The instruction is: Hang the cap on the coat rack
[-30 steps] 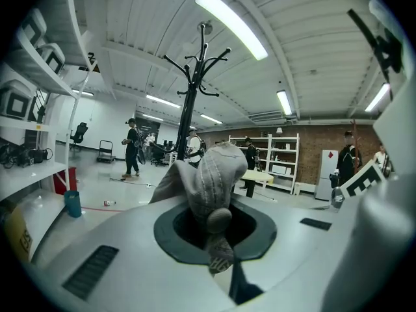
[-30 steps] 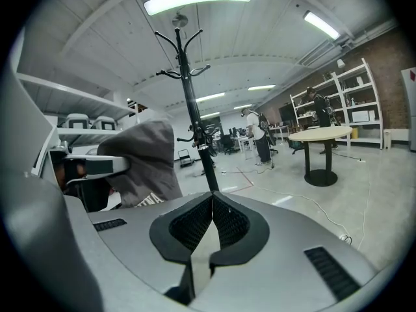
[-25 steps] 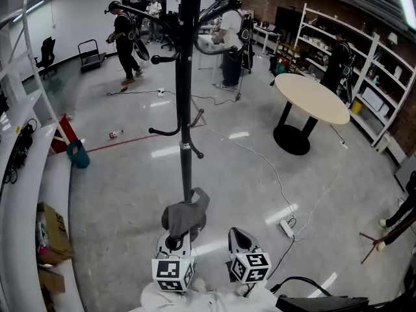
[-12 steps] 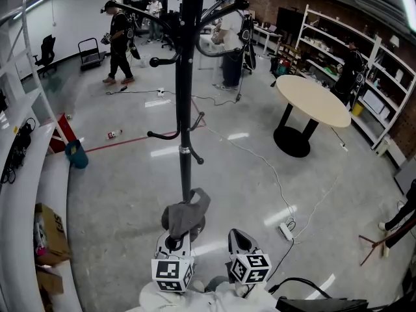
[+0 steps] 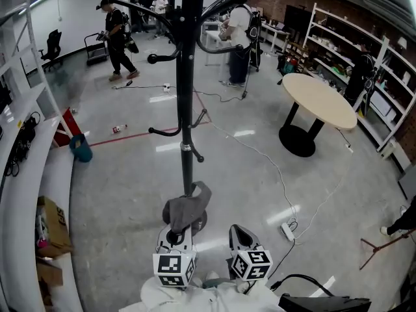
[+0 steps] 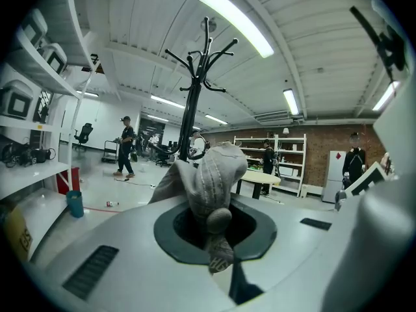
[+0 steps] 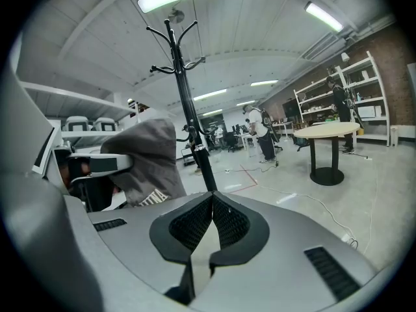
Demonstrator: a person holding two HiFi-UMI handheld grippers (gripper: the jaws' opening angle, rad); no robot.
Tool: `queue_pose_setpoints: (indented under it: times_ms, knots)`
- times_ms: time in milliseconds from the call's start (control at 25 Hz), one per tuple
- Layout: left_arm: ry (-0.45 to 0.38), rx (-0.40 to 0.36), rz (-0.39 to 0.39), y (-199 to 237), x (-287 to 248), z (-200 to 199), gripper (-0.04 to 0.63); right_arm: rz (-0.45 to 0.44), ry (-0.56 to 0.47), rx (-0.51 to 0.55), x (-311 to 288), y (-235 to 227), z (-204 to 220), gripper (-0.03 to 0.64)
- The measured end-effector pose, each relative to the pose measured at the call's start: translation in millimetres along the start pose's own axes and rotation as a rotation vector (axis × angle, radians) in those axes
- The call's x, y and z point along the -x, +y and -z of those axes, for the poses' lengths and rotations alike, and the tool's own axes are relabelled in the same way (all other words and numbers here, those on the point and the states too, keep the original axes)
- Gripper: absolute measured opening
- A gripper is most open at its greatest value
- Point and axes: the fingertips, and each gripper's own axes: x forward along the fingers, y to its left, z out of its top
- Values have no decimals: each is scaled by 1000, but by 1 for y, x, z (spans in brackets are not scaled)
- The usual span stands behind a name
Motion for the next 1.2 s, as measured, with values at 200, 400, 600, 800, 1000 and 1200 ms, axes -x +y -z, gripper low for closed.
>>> queue_pose_setpoints:
  times_ms: [200,400,600,800,1000,1200]
  knots:
    - [-2,-33,-48,3,-10,-4,18,-30,-1,9,-5,-2,-2,11]
    - [-7,-75,-102,2,-33,-14,18,-32,13,-13,-1,-16,0,11]
    - [-35,-95,-135,7,-48,-27,18,-7,14,-30,4,-30,3,11]
    - [-9,-86,-175,12,-66,-26,18,6,22,-49,8,-44,4,11]
    - [3,-96,-199,15,-81,-23,18,18,23,-62,9,-55,3,11]
    - [3,-109,-232,18,-89,-16,18,34,21,-69,10,-64,1,11]
